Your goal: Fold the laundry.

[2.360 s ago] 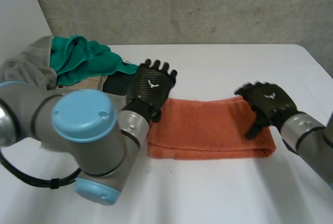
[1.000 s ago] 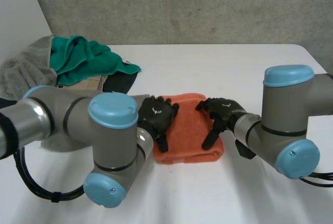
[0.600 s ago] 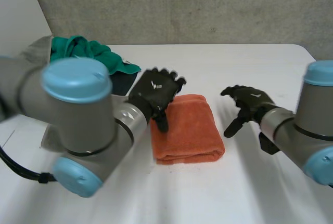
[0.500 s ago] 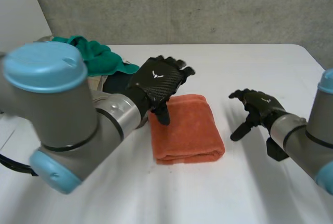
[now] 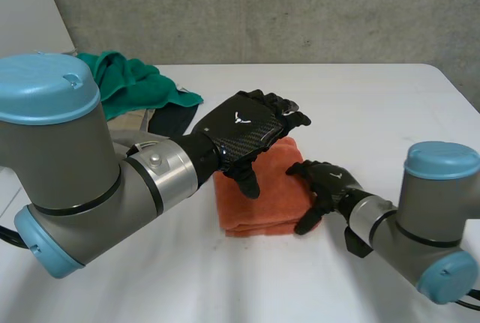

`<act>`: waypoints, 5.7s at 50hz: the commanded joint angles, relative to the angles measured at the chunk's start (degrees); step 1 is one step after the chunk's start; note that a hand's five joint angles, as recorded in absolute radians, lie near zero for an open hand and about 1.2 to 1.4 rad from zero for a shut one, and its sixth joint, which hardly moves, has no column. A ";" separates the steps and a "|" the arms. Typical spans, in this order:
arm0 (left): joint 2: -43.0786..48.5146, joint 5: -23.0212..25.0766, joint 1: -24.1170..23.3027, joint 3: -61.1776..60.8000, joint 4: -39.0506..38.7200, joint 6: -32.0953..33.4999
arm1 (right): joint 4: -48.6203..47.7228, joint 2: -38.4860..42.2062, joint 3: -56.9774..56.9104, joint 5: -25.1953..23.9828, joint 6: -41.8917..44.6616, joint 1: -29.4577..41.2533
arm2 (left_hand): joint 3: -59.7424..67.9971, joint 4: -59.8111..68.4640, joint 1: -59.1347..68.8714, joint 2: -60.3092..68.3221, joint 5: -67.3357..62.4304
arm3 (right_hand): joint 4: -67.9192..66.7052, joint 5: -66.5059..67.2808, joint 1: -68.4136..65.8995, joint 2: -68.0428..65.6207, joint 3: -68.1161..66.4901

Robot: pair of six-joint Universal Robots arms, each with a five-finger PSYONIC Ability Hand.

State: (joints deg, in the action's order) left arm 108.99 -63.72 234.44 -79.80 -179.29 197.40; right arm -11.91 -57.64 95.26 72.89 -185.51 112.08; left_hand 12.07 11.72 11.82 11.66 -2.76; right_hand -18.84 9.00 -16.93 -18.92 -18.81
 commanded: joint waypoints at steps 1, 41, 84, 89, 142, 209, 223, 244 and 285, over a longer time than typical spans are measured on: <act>-0.01 0.00 0.05 -0.01 -0.09 -0.09 | 0.31 4.99 -5.52 3.74 0.06 1.83 | -0.67 -0.33 -0.43 -0.27 1.37 | -44.83 44.67 -46.74 -44.75 -44.86; 1.05 0.00 1.11 -0.01 -0.53 -0.09 | 14.28 38.73 -74.05 19.48 16.94 -28.05 | -0.34 0.00 -0.10 0.07 1.04 | -61.16 61.00 -63.07 -61.08 -61.19; 1.84 0.00 2.07 0.26 -0.62 -0.18 | 20.35 38.67 -74.00 24.23 13.42 -31.75 | -0.34 0.01 -0.09 0.07 1.03 | 8.84 -9.00 6.93 8.92 8.81; 1.58 0.00 1.90 0.17 -0.53 -0.18 | 18.86 26.72 -58.28 22.91 13.95 -34.56 | -0.34 0.00 -0.10 0.07 1.04 | 8.84 -9.00 6.93 8.92 8.81; 21.79 -18.98 22.99 2.10 -12.39 24.35 | -14.90 -21.90 9.86 -7.42 26.77 -17.16 | 62.65 63.00 62.90 63.06 -61.95 | 8.84 -9.00 6.93 8.92 8.81; -7.92 -17.76 31.42 -28.66 -8.18 13.45 | 16.14 -7.34 -7.96 10.83 30.90 15.07 | 18.84 19.18 19.08 19.25 -18.14 | 4.06 -4.21 2.14 4.13 4.02; -6.86 -10.11 39.07 -29.54 -8.35 14.06 | 11.92 3.15 -16.42 20.36 39.09 19.05 | 17.49 17.84 17.73 17.90 -16.79 | -61.16 61.00 -63.07 -61.08 -61.19; -7.04 -2.90 38.63 -30.50 -8.27 13.98 | 6.99 -14.34 -3.86 14.91 42.07 -3.07 | 16.48 16.83 16.73 16.89 -15.78 | -61.16 61.00 -63.07 -61.08 -61.19; 0.08 -1.76 40.39 -30.51 -8.44 28.12 | 22.29 -12.68 -8.50 5.15 28.54 -3.20 | 19.17 19.51 19.41 19.58 -18.47 | -1.16 1.01 -3.08 -1.09 -1.20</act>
State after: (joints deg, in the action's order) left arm 105.58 -65.64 274.82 -111.52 -187.65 224.57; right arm 8.49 -74.01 89.71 78.53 -155.80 104.04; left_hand 26.13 26.08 26.05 26.08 -16.21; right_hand -19.54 9.51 -17.64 -21.08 -19.88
